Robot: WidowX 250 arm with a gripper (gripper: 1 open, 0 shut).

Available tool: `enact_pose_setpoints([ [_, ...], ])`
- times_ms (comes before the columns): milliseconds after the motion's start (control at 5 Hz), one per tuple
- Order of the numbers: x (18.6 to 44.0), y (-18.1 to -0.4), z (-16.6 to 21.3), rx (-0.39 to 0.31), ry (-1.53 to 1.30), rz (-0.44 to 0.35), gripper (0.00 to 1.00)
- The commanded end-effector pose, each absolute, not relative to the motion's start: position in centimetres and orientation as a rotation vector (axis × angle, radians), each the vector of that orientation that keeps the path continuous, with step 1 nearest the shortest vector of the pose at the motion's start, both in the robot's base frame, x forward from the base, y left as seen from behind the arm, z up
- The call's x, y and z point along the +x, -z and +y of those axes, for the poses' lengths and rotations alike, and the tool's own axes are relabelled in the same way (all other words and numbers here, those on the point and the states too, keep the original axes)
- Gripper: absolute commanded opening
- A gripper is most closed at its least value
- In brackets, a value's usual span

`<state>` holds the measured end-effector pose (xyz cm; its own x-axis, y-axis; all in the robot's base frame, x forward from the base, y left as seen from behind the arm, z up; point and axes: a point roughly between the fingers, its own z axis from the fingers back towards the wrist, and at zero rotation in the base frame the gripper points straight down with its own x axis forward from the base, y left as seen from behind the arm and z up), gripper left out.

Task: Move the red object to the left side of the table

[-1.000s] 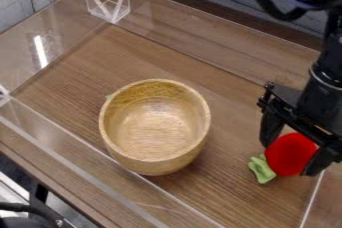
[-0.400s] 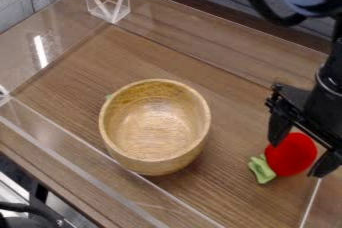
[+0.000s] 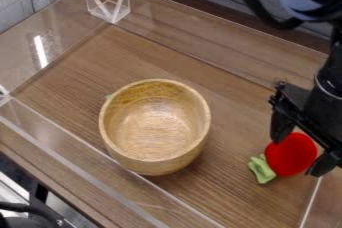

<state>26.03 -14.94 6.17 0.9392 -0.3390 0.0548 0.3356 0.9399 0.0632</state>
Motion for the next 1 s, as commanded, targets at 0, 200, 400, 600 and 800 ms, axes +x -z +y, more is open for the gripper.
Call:
enact_pose_setpoints([
  [0, 26.7, -8.6, -15.1, 0.037, 0.358, -0.136, 1.00],
  [200, 27.0, -8.8, -14.5, 0.038, 0.348, -0.152, 1.00],
  [400, 27.2, -8.9, -13.8, 0.039, 0.337, -0.165, 1.00],
  [600, 27.7, -8.2, -13.0, 0.042, 0.342, -0.171, 1.00],
  [800, 27.6, -6.8, -12.9, 0.040, 0.320, -0.150, 1.00],
])
